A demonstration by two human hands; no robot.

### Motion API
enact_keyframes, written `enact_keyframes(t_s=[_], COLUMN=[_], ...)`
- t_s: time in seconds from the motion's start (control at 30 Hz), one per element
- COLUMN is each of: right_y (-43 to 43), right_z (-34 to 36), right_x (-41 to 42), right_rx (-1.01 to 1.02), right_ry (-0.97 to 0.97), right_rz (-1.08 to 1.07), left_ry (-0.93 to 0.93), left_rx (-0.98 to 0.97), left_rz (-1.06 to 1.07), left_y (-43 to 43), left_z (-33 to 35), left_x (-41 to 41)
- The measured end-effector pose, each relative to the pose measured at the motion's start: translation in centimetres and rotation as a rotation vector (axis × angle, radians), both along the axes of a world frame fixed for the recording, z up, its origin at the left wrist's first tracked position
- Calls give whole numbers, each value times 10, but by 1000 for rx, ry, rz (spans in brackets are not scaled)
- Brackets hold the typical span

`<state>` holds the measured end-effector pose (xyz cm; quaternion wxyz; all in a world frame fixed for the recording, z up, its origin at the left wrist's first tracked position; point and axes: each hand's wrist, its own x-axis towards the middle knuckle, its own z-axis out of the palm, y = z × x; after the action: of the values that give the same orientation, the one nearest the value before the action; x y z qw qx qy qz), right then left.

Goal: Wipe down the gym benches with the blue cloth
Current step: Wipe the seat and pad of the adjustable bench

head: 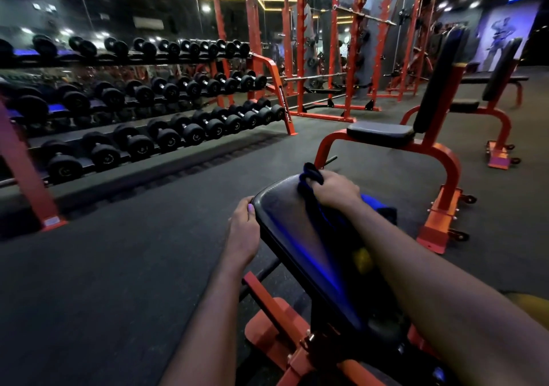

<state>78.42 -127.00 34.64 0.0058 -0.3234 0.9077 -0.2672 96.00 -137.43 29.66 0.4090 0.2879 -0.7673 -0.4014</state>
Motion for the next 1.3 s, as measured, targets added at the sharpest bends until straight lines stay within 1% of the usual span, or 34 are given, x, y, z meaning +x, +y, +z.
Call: enact_keyframes(t_s=[0.13, 0.23, 0.3, 0.33, 0.4, 0.5, 0.53, 0.67, 0.77, 0.87, 0.97, 1.07, 1.13, 1.3], right_y=[-22, -5, 8, 13, 15, 23, 28, 63, 91, 107, 103, 97, 100, 116], right_z=[11, 1, -8, -9, -7, -5, -7, -20, -34, -47, -40, -33, -36, -52], right_x=[14, 34, 34, 29, 15, 0, -4, -7, -4, -1, 1, 0, 2, 46], right_rx=[58, 77, 41, 23, 7, -17, -36, -81, -83, -140, -123, -92, -107, -148], right_ry=[150, 240, 264, 264, 231, 126, 96, -33, -58, -48, -90, -128, -139, -99], right_rz=[235, 441, 504, 487, 387, 234, 198, 34, -98, -210, -256, -251, -256, -271], left_ry=[10, 11, 0, -7, 10, 70, 65, -58, -46, -57, -63, -64, -71, -85], left_rx=[23, 38, 33, 19, -19, -55, -57, -100, -114, -131, -153, -158, -149, -161], left_rz=[-33, -32, 24, 66, 132, 163, 153, 135, 191, 203, 214, 213, 215, 206], left_y=[0, -4, -5, -3, 4, 15, 18, 21, 21, 21, 22, 23, 24, 28], left_z=[-1, -6, -7, -7, -3, 13, 18, 20, 12, 11, 10, 10, 11, 14], left_x=[0, -3, -5, -6, -7, -14, -19, -35, -36, -37, -38, -38, -36, -34])
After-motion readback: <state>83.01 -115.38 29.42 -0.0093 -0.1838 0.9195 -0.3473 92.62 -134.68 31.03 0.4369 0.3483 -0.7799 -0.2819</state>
